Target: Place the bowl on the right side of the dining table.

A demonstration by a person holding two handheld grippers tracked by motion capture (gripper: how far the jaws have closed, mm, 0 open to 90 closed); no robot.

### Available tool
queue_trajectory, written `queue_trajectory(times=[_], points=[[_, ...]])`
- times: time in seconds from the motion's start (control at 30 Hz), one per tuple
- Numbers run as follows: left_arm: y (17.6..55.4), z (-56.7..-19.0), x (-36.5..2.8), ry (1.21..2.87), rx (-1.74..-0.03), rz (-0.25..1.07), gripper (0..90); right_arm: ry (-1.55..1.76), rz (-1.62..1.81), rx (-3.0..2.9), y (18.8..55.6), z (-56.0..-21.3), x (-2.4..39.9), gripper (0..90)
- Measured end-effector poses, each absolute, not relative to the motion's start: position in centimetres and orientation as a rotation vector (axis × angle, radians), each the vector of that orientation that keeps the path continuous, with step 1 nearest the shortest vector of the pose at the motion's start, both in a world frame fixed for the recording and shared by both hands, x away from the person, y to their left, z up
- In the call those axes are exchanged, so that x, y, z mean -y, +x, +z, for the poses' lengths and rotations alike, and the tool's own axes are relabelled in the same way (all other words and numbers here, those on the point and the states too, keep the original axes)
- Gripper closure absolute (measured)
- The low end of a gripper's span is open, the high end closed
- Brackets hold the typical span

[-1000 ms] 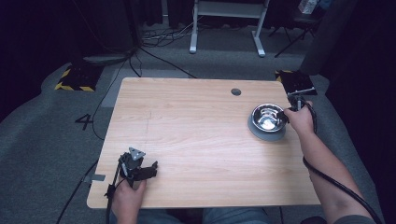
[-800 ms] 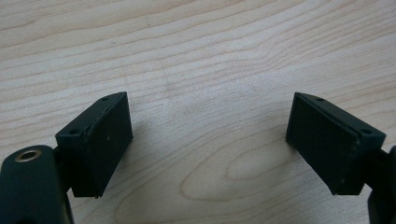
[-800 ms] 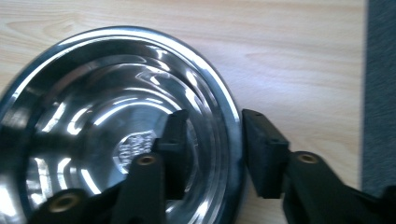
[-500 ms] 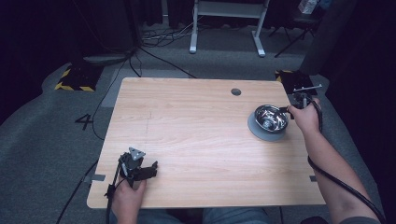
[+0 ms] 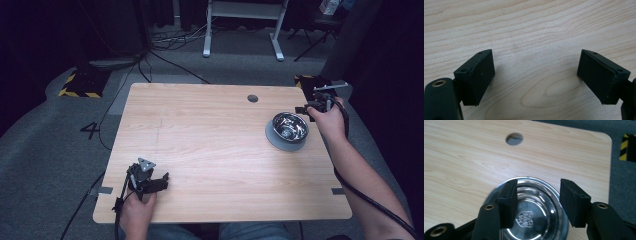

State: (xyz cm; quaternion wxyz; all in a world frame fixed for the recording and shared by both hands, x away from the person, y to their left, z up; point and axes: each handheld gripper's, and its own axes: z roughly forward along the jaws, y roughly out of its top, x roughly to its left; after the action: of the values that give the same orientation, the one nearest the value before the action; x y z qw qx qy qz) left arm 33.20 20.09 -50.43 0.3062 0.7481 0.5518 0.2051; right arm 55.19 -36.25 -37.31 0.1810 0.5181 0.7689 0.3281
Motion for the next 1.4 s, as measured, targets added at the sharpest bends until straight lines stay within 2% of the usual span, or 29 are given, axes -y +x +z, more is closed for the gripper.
queue_trajectory(times=[0.73, 1.4], points=[[33.2, -50.4, -20.1, 1.980, -1.461, 0.543, 14.6, 1.109, 1.102, -2.341, 50.5, -32.5, 28.8, 50.0], [33.2, -50.4, -20.1, 1.980, -1.460, 0.543, 14.6, 0.898, 1.216, -2.538, 45.7, -32.6, 24.4, 49.8]])
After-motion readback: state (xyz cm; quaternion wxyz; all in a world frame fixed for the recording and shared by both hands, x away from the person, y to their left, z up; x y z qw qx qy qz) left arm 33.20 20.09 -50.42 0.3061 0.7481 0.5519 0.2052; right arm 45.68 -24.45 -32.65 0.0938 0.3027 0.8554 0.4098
